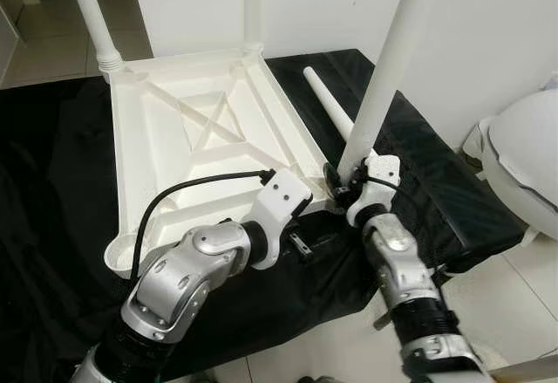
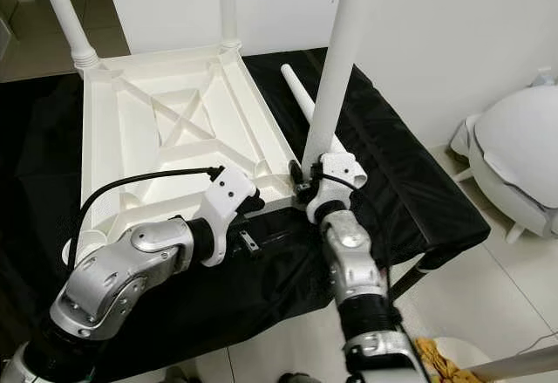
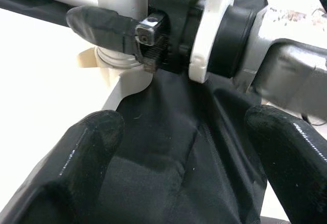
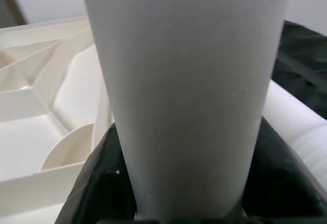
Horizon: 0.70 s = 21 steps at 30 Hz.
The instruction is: Building children table
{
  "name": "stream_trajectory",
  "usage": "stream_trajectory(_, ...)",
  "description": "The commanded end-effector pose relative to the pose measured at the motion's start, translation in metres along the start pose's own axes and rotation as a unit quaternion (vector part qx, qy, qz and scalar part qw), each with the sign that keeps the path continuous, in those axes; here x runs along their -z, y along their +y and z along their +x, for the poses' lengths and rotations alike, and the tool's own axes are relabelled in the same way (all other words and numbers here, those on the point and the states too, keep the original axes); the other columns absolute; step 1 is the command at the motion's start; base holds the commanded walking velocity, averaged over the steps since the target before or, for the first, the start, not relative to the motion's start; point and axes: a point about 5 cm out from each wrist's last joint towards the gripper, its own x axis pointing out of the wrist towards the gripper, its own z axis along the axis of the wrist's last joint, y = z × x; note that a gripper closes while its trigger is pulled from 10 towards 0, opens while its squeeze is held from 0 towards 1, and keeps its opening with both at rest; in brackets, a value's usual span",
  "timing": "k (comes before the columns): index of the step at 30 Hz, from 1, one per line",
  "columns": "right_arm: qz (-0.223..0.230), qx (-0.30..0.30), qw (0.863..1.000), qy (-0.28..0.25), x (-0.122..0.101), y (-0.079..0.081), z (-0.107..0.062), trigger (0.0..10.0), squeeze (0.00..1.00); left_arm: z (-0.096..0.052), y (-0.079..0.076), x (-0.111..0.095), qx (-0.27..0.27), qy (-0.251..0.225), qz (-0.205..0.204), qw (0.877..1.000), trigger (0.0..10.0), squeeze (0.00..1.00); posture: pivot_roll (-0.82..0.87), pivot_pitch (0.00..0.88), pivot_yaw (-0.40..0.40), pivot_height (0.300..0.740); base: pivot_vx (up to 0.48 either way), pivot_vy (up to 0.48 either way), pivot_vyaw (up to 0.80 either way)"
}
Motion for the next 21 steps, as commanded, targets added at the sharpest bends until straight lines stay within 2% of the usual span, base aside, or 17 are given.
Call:
stream_trajectory(1,0.016,0.044,0.999,0.000,0.001,-0.005,-0.001,10.0,0.00,0.002,0.000,-0.001,0.007,0.001,0.002,1.000,10.0,0.00,-0.03,0.094,0.008,0.740,0.000,0.000,0.00)
stream_trajectory(9,0.029,0.087,0.996,-0.016,-0.006,0.017,0.007,10.0,0.00,0.003,-0.001,-0.001,0.010,0.002,0.002,1.000,10.0,0.00,-0.03,0.098,0.012,0.740,0.000,0.000,0.00)
stream_trajectory(17,0.025,0.108,0.994,-0.012,-0.006,0.019,0.007,10.0,0.00,0.003,-0.001,-0.001,0.009,0.001,0.001,1.000,10.0,0.00,-0.02,0.097,0.005,0.740,0.000,0.000,0.00)
stream_trajectory(18,0.025,0.105,0.994,-0.016,-0.007,0.019,0.006,10.0,0.49,0.002,-0.002,0.000,0.009,0.001,0.001,1.000,10.0,0.00,-0.02,0.095,0.005,0.740,0.000,0.000,0.00)
stream_trajectory(19,0.026,0.103,0.994,-0.018,-0.007,0.019,0.006,10.0,0.49,0.002,-0.002,0.000,0.009,0.001,0.001,1.000,10.0,0.00,-0.02,0.095,0.005,0.740,0.000,0.000,0.00)
stream_trajectory(20,0.032,0.095,0.995,-0.025,-0.008,0.019,0.005,10.0,1.00,0.003,-0.002,0.000,0.010,0.001,0.001,1.000,10.0,0.00,-0.03,0.095,0.004,0.740,0.000,0.000,0.00)
stream_trajectory(21,0.032,0.095,0.995,-0.025,-0.008,0.019,0.005,10.0,1.00,0.003,-0.002,0.000,0.010,0.001,0.001,1.000,10.0,0.00,-0.03,0.095,0.004,0.740,0.000,0.000,0.00)
